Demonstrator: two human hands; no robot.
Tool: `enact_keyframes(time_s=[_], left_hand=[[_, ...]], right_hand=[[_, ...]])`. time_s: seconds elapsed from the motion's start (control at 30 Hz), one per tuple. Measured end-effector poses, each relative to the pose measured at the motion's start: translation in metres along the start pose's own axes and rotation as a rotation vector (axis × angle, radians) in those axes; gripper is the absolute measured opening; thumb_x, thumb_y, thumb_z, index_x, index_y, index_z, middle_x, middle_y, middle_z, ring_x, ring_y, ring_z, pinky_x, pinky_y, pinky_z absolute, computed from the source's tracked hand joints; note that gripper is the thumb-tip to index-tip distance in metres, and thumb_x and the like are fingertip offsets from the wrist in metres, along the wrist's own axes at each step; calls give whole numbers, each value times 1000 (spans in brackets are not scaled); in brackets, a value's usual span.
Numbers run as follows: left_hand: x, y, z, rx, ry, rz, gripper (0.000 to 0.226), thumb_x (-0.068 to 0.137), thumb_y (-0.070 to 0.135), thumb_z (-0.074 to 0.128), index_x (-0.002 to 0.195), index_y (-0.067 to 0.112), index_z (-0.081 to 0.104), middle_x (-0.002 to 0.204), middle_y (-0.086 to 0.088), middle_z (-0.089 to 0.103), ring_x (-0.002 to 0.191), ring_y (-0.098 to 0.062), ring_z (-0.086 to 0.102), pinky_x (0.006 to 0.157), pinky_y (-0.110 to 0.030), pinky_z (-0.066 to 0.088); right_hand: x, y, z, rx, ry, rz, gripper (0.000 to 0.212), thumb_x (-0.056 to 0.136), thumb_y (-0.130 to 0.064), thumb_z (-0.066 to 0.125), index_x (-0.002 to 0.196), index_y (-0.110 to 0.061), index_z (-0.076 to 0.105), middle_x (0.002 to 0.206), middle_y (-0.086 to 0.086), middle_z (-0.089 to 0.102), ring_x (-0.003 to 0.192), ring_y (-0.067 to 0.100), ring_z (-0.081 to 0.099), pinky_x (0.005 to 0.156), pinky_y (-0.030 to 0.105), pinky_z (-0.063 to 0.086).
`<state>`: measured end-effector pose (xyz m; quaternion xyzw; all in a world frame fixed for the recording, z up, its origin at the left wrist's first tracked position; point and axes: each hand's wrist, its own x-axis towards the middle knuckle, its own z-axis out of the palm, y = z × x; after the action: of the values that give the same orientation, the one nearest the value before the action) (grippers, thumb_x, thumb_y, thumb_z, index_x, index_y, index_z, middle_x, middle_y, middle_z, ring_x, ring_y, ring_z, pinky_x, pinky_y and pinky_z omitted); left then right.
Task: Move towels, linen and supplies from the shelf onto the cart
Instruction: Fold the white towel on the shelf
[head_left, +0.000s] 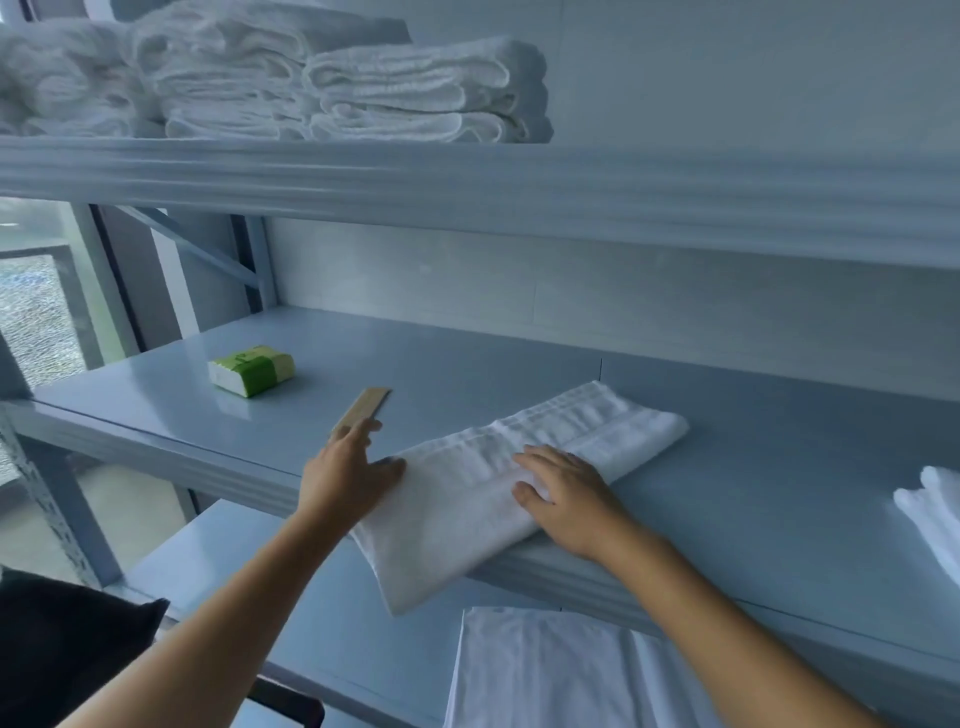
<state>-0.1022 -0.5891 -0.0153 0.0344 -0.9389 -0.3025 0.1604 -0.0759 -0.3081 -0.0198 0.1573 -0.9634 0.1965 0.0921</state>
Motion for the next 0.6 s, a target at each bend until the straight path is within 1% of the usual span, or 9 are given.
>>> enact_keyframes(time_s=[0.07, 0.13, 0.23, 0.3, 0.37, 0.43, 0.5, 0.53, 0.6], left_hand=[[-13, -11, 4, -85, 56, -60, 54, 83, 52, 69, 130, 30, 54, 126, -2, 58, 109, -24, 61, 91, -39, 49], [-33, -17, 12, -154, 129, -50, 56, 84, 50, 69, 133, 28, 53, 129, -3, 56, 115, -27, 56, 95, -41, 47], [-61, -24, 19, -237, 247, -2, 58, 83, 43, 73, 135, 27, 51, 134, -1, 48, 123, -23, 45, 102, -42, 42], [-73, -27, 19, -305, 311, -31, 61, 82, 40, 76, 136, 28, 50, 139, -2, 42, 127, -22, 41, 105, -38, 38], [-81, -32, 16, -385, 325, -109, 65, 82, 40, 76, 139, 30, 47, 145, -5, 35, 131, -23, 40, 105, -37, 36], [-90, -39, 15, -475, 282, -184, 69, 82, 42, 77, 142, 35, 43, 147, -5, 33, 127, -24, 45, 103, -41, 42], [-101, -46, 14, -631, 207, -228, 70, 81, 45, 77, 140, 43, 40, 144, -3, 38, 114, -20, 57, 95, -41, 52], [-108, -48, 14, -716, 171, -240, 69, 82, 44, 77, 139, 47, 39, 141, -2, 42, 104, -15, 63, 85, -35, 57], [-119, -46, 13, -821, 99, -261, 69, 87, 37, 74, 143, 45, 35, 133, -2, 48, 92, -1, 62, 63, -16, 54]], right_hand=[[3, 3, 7, -118, -52, -3, 58, 98, -53, 33, 150, -30, 35, 160, -7, 28, 148, 13, 19, 119, 31, 11], [3, 0, 18, -169, -75, 1, 67, 92, -59, 19, 153, -33, 27, 162, -11, 20, 149, 14, 13, 119, 34, 8], [4, -14, 28, -203, -56, -16, 56, 100, -53, 27, 153, -35, 25, 162, -13, 18, 149, 15, 13, 117, 36, 11], [6, -26, 28, -208, -51, -39, 54, 100, -52, 32, 152, -36, 28, 161, -13, 22, 146, 15, 19, 114, 38, 18], [8, -36, 27, -208, -53, -62, 55, 98, -56, 36, 150, -38, 33, 158, -15, 28, 141, 15, 25, 110, 39, 24], [9, -42, 26, -225, -52, -69, 55, 96, -59, 37, 148, -40, 35, 156, -16, 31, 139, 16, 28, 108, 39, 26], [8, -45, 27, -248, -37, -57, 56, 96, -61, 35, 148, -40, 35, 155, -17, 31, 137, 16, 29, 107, 39, 27], [7, -45, 29, -255, -27, -47, 56, 96, -62, 34, 147, -41, 35, 156, -17, 31, 137, 16, 29, 107, 39, 27], [5, -47, 33, -259, -9, -28, 55, 96, -62, 32, 147, -40, 35, 156, -15, 30, 137, 17, 29, 107, 39, 27]])
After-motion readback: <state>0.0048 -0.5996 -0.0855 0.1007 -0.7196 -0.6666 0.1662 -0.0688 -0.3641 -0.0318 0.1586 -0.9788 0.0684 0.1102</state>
